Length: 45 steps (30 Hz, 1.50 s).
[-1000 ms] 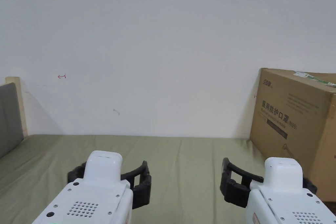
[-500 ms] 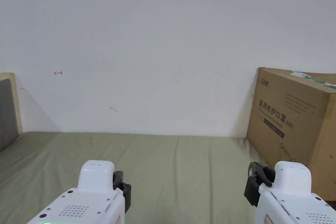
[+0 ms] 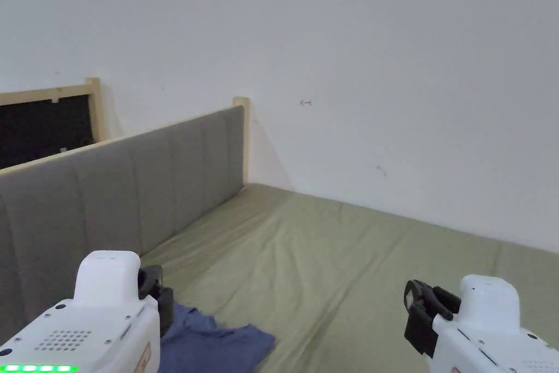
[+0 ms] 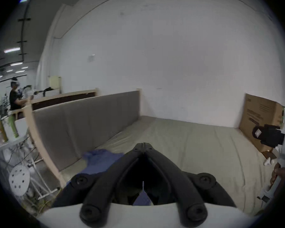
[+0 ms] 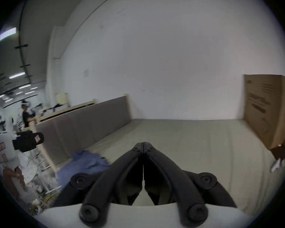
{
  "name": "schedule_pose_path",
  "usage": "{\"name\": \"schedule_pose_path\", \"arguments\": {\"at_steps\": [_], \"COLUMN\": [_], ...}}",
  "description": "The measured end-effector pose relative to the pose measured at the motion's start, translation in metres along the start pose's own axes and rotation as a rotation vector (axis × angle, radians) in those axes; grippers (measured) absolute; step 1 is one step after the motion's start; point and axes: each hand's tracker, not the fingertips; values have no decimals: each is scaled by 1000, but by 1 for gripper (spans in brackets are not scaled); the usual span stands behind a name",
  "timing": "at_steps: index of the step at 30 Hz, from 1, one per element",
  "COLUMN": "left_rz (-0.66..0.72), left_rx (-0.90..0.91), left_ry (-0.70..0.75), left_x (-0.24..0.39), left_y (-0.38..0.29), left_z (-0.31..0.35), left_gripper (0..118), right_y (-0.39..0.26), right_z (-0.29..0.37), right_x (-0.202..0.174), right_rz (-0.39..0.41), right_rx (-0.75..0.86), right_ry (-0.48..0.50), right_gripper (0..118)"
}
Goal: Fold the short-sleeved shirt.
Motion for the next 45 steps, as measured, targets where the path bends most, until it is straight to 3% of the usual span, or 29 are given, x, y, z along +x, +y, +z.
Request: {"name": "schedule_pose_path", "arguments": {"at_steps": [4, 8, 11, 14, 16, 17, 18, 19, 20, 21, 22, 23, 28, 31, 32, 33, 35, 45], "left_rz": [15, 44, 111, 288, 277, 274, 294, 324, 348, 355, 350, 342, 217, 164, -16, -108, 2, 0], "left_rx": [-15, -88, -363, -696, -795, -833, -862, -879, -902, -926, -939, -916, -984, -1240, -1148, -1093, -1119, -1006], "left_ry": [23, -43, -93, -216, -131, -97, -63, -36, -7, -4, -2, -6, -123, -140, -121, -131, -76, -75], "left_x": [-16, -28, -51, -87, -93, -97, -100, -103, -105, -106, -104, -100, -79, -66, -53, -46, -44, -47], "left_y": [-11, -12, -18, -55, -79, -89, -99, -107, -114, -122, -127, -128, -156, -208, -206, -200, -195, -200], "left_z": [0, -19, -71, -141, -163, -176, -186, -195, -202, -209, -213, -215, -250, -266, -255, -248, -249, -222], "left_gripper": [0, 0, 0, 0, 0, 6, 25, 72, 98, 106, 106, 118, 117, 118, 118, 118, 118, 117], "right_y": [-4, -7, -13, -21, -27, -29, -32, -35, -37, -42, -45, -46, -48, -56, -57, -58, -60, -63], "right_z": [-18, -24, -29, -34, -37, -37, -39, -41, -43, -44, -46, -47, -50, -53, -54, -55, -55, -54], "right_x": [-26, -19, -7, 4, 10, 13, 15, 18, 20, 24, 25, 26, 23, 24, 22, 21, 18, 19], "right_rz": [88, 87, 116, 133, 129, 123, 117, 111, 108, 107, 108, 110, 103, 108, 113, 118, 119, 100], "right_rx": [-41, -70, -115, -171, -202, -219, -237, -255, -269, -278, -284, -291, -327, -342, -347, -353, -359, -372], "right_ry": [40, 45, 7, -16, -21, -22, -23, -23, -23, -27, -34, -42, -49, -38, -32, -30, -23, 1], "right_gripper": [0, 0, 0, 0, 0, 0, 0, 0, 0, 0, 0, 0, 0, 0, 0, 0, 0, 0]}}
